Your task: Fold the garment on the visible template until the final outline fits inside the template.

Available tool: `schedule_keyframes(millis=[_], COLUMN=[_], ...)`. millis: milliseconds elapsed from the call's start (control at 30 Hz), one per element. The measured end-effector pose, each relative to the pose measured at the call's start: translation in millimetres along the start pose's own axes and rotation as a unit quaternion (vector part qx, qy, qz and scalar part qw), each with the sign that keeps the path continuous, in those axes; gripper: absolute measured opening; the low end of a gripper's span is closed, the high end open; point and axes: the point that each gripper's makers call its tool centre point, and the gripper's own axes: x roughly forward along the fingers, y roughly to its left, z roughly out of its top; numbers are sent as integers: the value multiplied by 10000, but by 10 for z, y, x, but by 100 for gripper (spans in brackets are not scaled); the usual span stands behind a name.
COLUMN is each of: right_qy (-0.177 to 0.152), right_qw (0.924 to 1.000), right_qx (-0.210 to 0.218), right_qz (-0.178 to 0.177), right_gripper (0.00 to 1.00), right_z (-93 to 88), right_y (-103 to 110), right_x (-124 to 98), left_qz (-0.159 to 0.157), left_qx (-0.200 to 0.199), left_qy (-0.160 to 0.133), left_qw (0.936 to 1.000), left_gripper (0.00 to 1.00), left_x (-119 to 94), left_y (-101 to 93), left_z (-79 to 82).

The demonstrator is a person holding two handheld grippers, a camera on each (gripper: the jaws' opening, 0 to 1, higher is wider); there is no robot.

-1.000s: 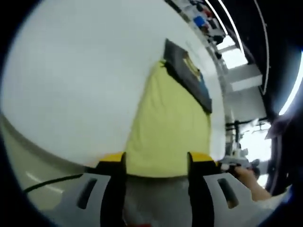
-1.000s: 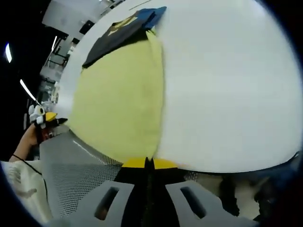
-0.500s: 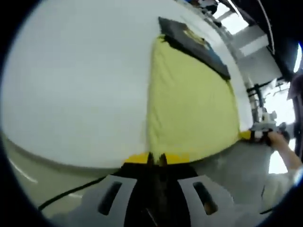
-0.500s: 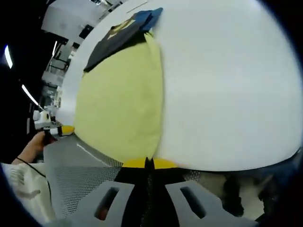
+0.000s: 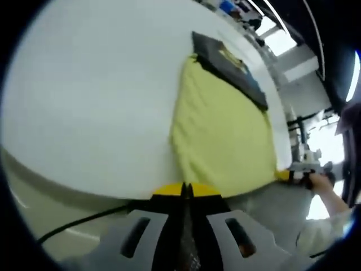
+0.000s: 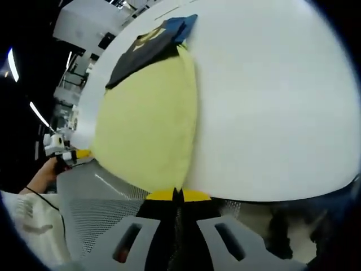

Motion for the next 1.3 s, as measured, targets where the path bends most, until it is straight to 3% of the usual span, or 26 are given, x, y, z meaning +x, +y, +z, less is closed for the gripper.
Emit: schedule_keyframes(millis=[200,633,1300], right_qy=[-109,-181,-316], right_qw=[9999,9985,9926], right_qx=[26,258,739], right_qz=[129,437,912], right_gripper=[2,2,2], right_z=[17,-19,-111], right_y=[81,271,674], right_x=[-67,-312,-845], left_qz=[-228,-529,-1019], left_qx=[-242,-63,-315], left_qy=[-195,-122,-118], left_qw=[9993,9985,9942], left_gripper=[0,0,0], left_x=[-134,-376,-987], left_y=[-31,-210,-535], left_z=[55,24,-69])
